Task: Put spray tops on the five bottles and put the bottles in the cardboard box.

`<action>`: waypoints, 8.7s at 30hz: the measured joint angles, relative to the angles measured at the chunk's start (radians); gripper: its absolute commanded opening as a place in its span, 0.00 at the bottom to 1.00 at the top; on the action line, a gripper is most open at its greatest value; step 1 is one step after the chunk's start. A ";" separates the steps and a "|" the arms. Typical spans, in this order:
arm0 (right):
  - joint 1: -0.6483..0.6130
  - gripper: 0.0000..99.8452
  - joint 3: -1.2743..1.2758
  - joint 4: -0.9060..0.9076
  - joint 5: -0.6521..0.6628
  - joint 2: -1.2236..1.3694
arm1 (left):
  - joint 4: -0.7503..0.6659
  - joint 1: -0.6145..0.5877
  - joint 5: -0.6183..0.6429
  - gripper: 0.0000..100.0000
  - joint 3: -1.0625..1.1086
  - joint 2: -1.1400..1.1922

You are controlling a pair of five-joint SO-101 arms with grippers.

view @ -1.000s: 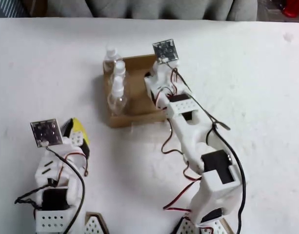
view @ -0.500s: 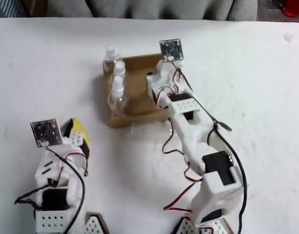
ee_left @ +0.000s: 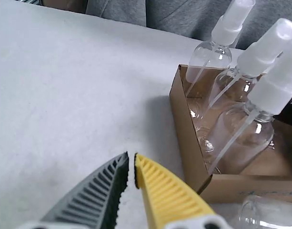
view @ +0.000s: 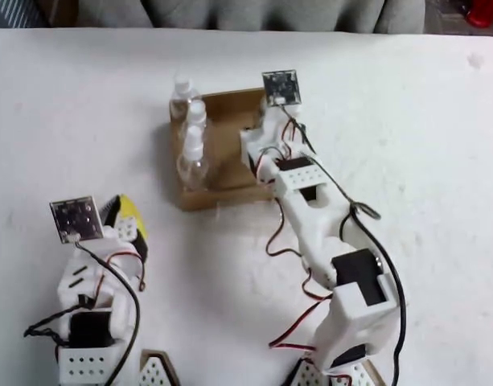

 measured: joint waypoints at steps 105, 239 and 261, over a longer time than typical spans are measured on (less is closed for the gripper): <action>-0.213 0.02 0.486 0.583 0.166 -0.591 | 0.020 0.000 -0.104 0.02 0.000 0.000; 0.339 0.31 0.307 0.994 -0.391 -0.609 | 0.020 0.000 -0.104 0.02 0.000 0.000; 0.269 0.01 0.531 0.646 -0.351 -0.557 | 0.020 0.000 -0.104 0.02 0.000 0.000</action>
